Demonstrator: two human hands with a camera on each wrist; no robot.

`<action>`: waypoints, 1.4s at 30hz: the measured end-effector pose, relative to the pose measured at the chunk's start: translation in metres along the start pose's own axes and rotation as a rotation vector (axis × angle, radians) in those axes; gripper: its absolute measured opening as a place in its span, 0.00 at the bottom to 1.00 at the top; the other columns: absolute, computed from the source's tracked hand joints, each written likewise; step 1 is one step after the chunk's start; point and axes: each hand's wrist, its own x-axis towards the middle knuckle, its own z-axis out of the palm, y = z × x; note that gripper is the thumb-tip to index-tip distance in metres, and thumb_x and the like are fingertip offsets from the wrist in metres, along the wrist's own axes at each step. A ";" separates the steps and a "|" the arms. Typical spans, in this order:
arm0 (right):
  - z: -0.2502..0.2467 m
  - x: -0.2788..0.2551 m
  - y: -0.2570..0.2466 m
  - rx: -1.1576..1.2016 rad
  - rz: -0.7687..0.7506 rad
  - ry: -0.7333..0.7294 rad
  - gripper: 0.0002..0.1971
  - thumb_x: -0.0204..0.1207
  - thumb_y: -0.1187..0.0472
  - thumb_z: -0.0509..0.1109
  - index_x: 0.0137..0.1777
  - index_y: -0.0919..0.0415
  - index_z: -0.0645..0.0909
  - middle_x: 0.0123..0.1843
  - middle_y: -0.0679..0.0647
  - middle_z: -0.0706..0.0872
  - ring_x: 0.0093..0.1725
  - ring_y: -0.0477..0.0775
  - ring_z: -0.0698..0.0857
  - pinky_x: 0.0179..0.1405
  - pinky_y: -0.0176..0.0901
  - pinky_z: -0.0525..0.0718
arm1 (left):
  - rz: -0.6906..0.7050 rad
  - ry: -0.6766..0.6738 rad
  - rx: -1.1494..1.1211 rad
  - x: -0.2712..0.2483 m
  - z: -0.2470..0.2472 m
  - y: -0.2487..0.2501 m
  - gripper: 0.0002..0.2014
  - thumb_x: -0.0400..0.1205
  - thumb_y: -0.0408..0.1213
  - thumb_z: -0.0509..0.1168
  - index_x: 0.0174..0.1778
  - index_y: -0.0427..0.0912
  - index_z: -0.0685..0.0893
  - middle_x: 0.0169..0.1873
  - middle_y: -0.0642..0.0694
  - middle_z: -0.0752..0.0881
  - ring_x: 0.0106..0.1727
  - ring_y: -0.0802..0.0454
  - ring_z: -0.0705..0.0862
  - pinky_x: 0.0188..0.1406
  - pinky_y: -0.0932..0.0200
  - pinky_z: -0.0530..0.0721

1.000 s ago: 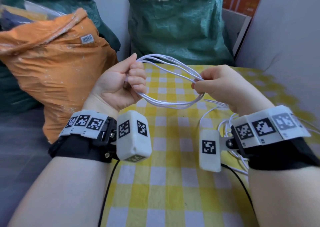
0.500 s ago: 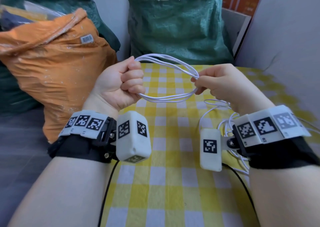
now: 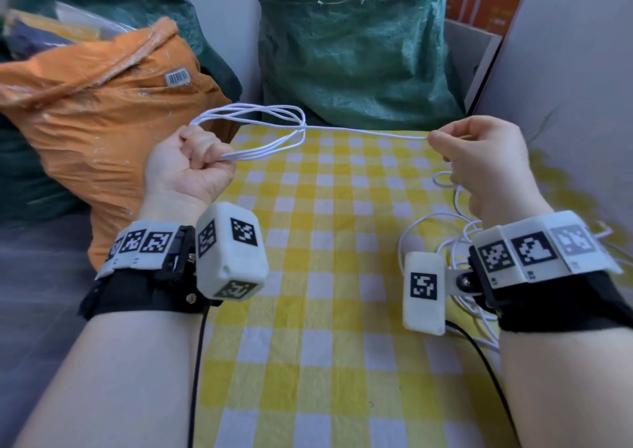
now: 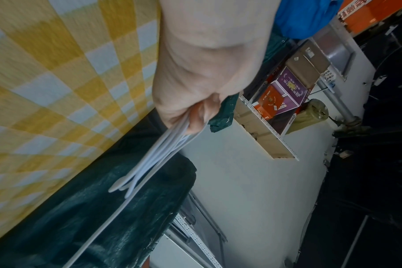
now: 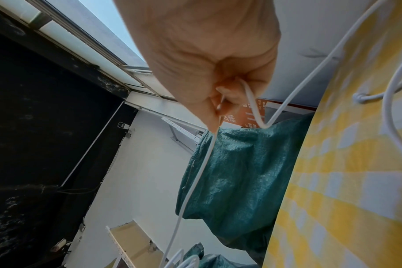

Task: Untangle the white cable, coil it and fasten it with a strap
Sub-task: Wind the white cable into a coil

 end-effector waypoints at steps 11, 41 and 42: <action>0.002 -0.001 -0.002 -0.104 -0.034 0.137 0.07 0.68 0.60 0.71 0.29 0.51 0.81 0.27 0.43 0.80 0.32 0.48 0.79 0.36 0.40 0.77 | 0.077 -0.134 0.220 -0.003 0.012 -0.006 0.23 0.86 0.42 0.49 0.24 0.43 0.70 0.13 0.51 0.62 0.12 0.56 0.61 0.16 0.64 0.67; 0.011 -0.023 -0.034 0.250 -0.219 -0.434 0.07 0.70 0.65 0.78 0.37 0.55 0.83 0.32 0.56 0.86 0.20 0.40 0.72 0.21 0.29 0.70 | -0.159 -0.237 1.212 -0.020 0.035 -0.076 0.17 0.89 0.42 0.47 0.34 0.44 0.68 0.17 0.52 0.67 0.14 0.61 0.58 0.13 0.70 0.55; 0.009 -0.021 -0.032 0.252 -0.219 -0.381 0.07 0.70 0.65 0.78 0.35 0.55 0.83 0.31 0.54 0.85 0.20 0.39 0.72 0.21 0.29 0.70 | -0.187 -0.220 1.161 -0.019 0.034 -0.072 0.17 0.89 0.42 0.46 0.33 0.45 0.66 0.15 0.54 0.65 0.13 0.62 0.58 0.12 0.69 0.55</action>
